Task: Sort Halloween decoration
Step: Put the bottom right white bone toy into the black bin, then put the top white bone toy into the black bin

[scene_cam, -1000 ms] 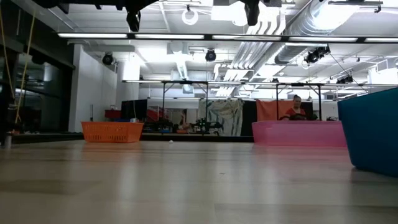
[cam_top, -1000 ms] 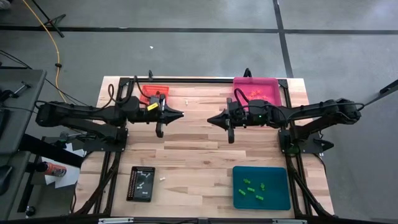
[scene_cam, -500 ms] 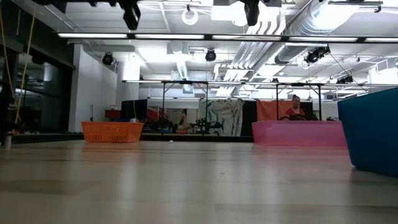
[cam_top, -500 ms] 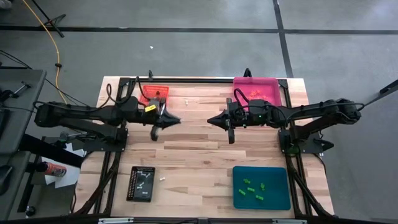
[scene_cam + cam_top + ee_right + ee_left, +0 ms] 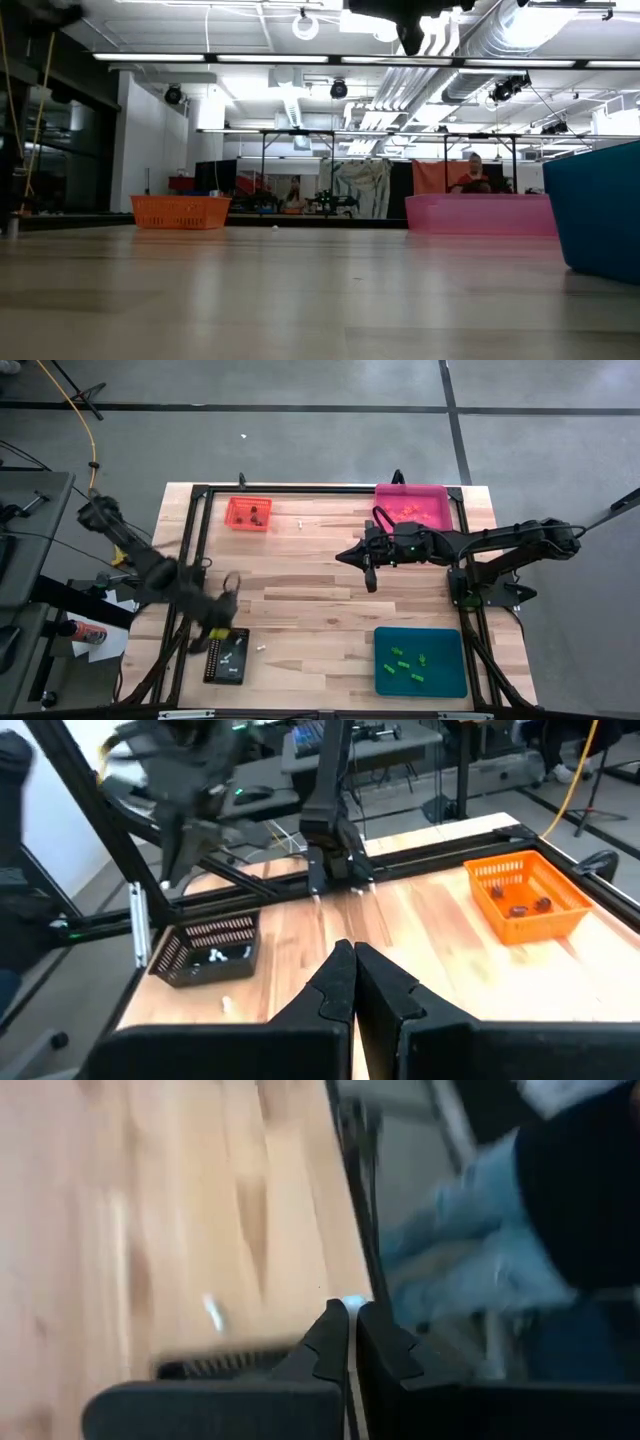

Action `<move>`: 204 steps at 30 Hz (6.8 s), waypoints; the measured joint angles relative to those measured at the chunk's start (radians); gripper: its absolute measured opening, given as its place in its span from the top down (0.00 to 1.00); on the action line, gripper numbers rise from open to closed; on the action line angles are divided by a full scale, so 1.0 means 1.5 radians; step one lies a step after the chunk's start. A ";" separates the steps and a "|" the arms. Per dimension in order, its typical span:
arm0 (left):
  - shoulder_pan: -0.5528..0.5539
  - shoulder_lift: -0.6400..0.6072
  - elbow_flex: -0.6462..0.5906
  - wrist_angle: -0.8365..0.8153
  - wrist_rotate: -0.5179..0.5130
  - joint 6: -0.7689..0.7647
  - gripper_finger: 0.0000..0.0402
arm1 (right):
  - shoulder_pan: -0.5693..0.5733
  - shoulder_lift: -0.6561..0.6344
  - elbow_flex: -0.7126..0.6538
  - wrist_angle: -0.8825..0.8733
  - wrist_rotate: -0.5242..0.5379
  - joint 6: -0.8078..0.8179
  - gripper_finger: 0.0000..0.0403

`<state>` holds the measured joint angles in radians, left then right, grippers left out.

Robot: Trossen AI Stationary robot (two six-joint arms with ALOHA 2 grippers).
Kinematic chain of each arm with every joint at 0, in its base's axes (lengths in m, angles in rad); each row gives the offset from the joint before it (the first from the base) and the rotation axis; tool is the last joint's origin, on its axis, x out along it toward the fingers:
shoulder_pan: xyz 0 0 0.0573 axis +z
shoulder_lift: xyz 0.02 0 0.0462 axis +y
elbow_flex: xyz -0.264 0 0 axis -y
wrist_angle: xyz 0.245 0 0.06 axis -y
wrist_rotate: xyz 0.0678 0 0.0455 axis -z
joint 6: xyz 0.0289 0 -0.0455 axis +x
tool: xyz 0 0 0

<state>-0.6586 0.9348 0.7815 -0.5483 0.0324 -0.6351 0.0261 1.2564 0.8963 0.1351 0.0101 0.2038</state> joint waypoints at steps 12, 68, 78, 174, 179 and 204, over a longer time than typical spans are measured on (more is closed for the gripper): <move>-0.215 0.234 0.000 -0.017 -0.162 -0.101 0.99 | -0.019 0.000 0.000 -0.026 0.007 0.003 1.00; 0.379 0.062 -0.039 0.507 -0.216 0.333 1.00 | -0.021 0.000 0.000 0.029 -0.014 -0.002 1.00; 0.383 0.069 -0.133 0.676 -0.217 0.285 1.00 | -0.021 0.000 0.000 0.044 -0.014 -0.019 1.00; 0.759 0.715 0.345 -0.016 -0.119 -0.023 1.00 | -0.249 0.000 0.000 0.018 0.132 0.072 1.00; 0.766 0.643 0.347 0.007 -0.159 0.020 1.00 | -0.249 0.000 0.000 0.018 0.131 0.073 1.00; 0.712 -0.024 -0.151 0.682 0.213 0.140 1.00 | -0.228 0.000 0.000 0.037 -0.164 0.074 1.00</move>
<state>0.4101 0.8989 0.5555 0.4747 0.3516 -0.4256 -0.3156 1.2568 0.8967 0.1911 -0.2363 0.3141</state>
